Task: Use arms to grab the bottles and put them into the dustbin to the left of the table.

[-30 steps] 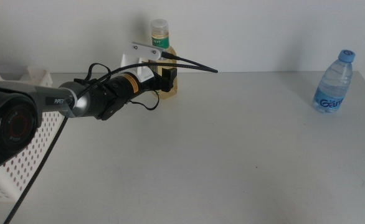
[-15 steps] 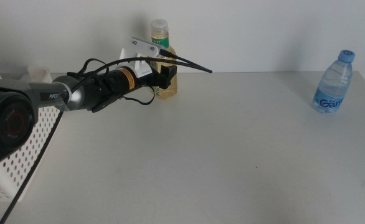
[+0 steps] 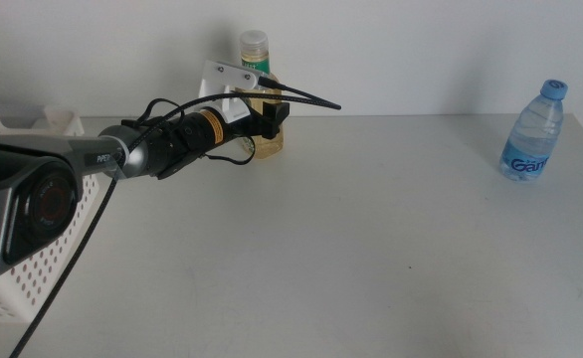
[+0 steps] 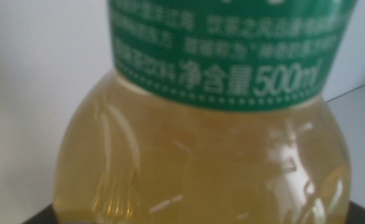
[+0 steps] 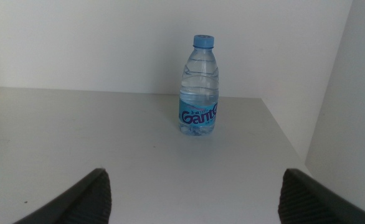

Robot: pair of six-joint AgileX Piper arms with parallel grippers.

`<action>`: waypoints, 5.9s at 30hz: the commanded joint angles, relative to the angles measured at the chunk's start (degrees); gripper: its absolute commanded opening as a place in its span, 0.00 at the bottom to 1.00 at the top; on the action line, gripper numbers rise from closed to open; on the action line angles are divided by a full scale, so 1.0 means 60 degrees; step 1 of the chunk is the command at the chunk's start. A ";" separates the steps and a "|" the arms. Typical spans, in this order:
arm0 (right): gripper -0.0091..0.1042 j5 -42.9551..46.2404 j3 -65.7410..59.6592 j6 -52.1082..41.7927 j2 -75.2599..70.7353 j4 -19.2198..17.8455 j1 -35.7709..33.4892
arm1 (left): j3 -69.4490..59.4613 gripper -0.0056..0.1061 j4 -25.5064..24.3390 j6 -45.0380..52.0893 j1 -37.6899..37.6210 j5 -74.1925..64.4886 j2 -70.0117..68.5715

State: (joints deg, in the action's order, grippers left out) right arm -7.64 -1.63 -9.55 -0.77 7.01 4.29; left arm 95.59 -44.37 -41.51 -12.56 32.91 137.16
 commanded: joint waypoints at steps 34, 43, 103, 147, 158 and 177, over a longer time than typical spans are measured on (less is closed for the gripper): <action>0.74 0.0687 0.0085 -0.0083 -0.0206 -0.0089 0.0057 | 0.0173 0.03 -1.0138 -1.2845 0.0668 0.0751 -0.5535; 0.74 0.0687 0.0085 -0.0083 -0.0206 -0.0089 0.0057 | -0.1043 0.03 -1.0102 -1.2995 0.0669 0.0967 -0.7135; 0.74 0.0687 0.0085 -0.0083 -0.0206 -0.0089 0.0057 | 0.1568 0.03 0.9209 0.9911 0.4872 -1.8067 -0.5115; 0.74 0.0687 0.0085 -0.0083 -0.0206 -0.0089 0.0057 | -0.0446 0.85 0.9667 0.9751 0.2119 -1.6818 -0.9677; 0.74 0.0687 0.0085 -0.0083 -0.0206 -0.0089 0.0057 | -0.4928 0.85 1.0801 1.1211 0.0089 -1.4117 -1.4949; 0.74 0.0687 0.0085 -0.0083 -0.0206 -0.0089 0.0057 | -0.7020 0.85 1.2160 1.1901 0.0001 -1.3907 -1.8485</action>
State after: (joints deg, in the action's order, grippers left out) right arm -7.64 -1.63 -9.55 -0.77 7.01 4.29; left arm 52.18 26.07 28.63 -12.12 -54.79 25.13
